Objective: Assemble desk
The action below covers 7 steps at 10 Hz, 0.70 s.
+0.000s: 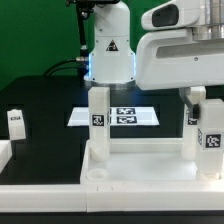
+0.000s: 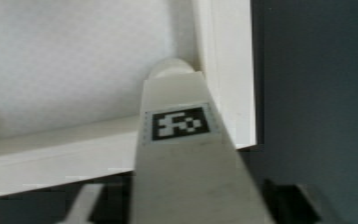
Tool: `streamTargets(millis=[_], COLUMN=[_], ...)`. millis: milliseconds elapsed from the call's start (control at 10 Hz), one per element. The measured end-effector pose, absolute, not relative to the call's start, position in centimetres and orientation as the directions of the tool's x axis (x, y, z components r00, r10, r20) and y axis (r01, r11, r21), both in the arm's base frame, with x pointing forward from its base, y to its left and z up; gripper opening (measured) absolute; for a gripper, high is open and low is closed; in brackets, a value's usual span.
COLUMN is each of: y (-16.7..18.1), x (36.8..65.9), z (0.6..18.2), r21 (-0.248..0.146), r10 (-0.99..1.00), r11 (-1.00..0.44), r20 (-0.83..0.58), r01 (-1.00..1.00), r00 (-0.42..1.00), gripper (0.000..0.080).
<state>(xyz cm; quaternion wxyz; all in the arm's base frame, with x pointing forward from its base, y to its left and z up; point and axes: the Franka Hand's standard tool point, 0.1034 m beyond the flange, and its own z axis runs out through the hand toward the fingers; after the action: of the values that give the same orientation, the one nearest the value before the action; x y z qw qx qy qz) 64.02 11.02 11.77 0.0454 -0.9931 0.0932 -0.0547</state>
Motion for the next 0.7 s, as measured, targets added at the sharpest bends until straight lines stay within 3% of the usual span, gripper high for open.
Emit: streamTargets(millis=[300,500,700], y=[11.05,11.12,10.95], x=[63.89,63.7,63.66], z=[11.71,11.57,11.55], r21=[-0.112,-0.127,-0.132], r10=[-0.596,-0.897,-0.966], r11=[-0.801,-0.438,-0.245], r20=[0.059,0.001,-0.049], r01=[-0.588,-0.89,-0.96], r00=[0.801,0.441,0.254], gripper=[0.0285,0.0285,0.0285])
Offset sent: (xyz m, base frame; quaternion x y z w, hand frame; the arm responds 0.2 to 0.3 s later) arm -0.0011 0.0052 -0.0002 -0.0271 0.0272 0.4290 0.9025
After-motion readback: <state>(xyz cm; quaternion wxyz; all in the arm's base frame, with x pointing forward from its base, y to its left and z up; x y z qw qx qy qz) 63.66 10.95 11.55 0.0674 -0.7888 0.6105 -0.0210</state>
